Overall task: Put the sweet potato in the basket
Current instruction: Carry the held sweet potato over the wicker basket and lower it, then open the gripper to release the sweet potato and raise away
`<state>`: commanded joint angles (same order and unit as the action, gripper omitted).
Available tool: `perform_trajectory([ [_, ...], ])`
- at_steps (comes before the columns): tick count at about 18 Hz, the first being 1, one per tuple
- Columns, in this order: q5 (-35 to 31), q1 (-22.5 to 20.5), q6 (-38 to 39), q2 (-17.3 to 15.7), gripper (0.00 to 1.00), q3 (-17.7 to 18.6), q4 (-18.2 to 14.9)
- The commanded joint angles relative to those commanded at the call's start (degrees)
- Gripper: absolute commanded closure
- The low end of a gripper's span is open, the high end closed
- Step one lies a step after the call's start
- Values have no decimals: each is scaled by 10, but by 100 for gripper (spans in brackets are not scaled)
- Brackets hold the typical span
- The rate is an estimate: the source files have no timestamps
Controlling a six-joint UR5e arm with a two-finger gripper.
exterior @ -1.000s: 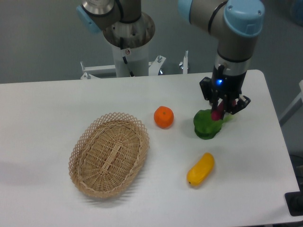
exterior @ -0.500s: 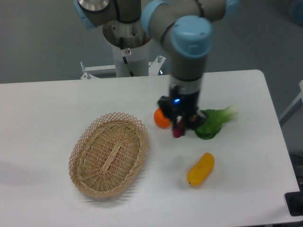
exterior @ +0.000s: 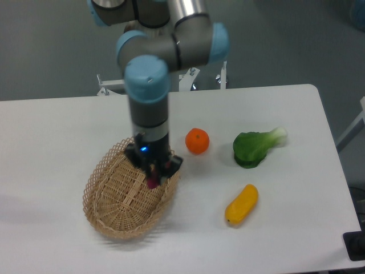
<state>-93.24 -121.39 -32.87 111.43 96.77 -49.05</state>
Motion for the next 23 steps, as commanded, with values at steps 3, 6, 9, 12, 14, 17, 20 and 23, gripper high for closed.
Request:
perform_trajectory([
  [3,-17,12,-1,29,69,5,11],
  [6,-19,23,-3,39,66,6,11],
  [9,-22,25,-15,41,65,23,11],
  [12,-43,32,-25,43,58,29,11],
  [14,-44,33,-25,43,46,28,11],
  [17,-45,32,-26,41,2,23,12],
  [20,-44,32,-26,34,0,11,12],
  [23,-42,31,-26,21,0,-22,8],
])
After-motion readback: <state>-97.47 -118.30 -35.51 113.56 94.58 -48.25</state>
